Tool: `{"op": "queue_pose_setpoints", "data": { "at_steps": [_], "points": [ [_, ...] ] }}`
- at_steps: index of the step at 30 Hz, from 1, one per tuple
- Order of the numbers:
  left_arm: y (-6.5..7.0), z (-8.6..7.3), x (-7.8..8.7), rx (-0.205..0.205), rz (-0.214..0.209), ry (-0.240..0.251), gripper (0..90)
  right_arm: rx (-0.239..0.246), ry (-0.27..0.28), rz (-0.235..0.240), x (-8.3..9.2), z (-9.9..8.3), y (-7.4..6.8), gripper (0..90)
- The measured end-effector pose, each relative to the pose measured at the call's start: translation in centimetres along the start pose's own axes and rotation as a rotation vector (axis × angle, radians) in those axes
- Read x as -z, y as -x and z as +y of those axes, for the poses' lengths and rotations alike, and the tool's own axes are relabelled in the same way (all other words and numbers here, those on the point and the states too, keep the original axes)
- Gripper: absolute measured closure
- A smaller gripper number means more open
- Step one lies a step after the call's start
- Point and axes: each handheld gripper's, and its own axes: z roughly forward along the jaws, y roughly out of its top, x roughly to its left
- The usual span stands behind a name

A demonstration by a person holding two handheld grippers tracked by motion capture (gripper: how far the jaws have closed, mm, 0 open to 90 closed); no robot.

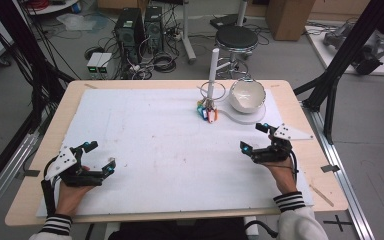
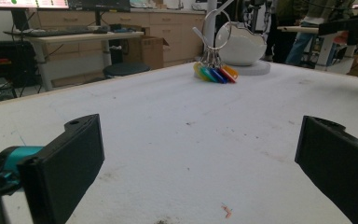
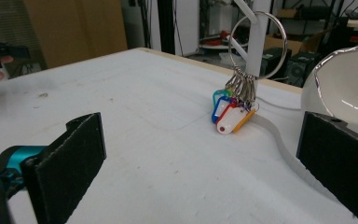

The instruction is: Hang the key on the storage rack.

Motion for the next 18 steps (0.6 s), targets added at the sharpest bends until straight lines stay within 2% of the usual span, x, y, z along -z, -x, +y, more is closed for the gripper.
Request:
{"op": "queue_pose_setpoints", "data": {
  "at_steps": [5,12,14,18],
  "points": [
    [0.1,0.0,0.0,-0.004,0.007,0.001,1.7,-0.005,0.049,0.005,0.8,-1.9,-0.8,0.8],
    [0.1,0.0,0.0,-0.003,0.008,0.000,1.7,-0.014,0.077,0.000,1.3,-3.9,-1.1,0.8],
    [0.1,0.0,0.0,-0.004,0.005,0.000,1.7,-0.012,0.105,-0.004,1.6,-4.0,-1.3,0.8],
    [0.1,0.0,0.0,-0.004,0.004,-0.001,1.7,-0.003,0.111,-0.005,1.7,-4.1,-1.4,0.8]
  ]
}}
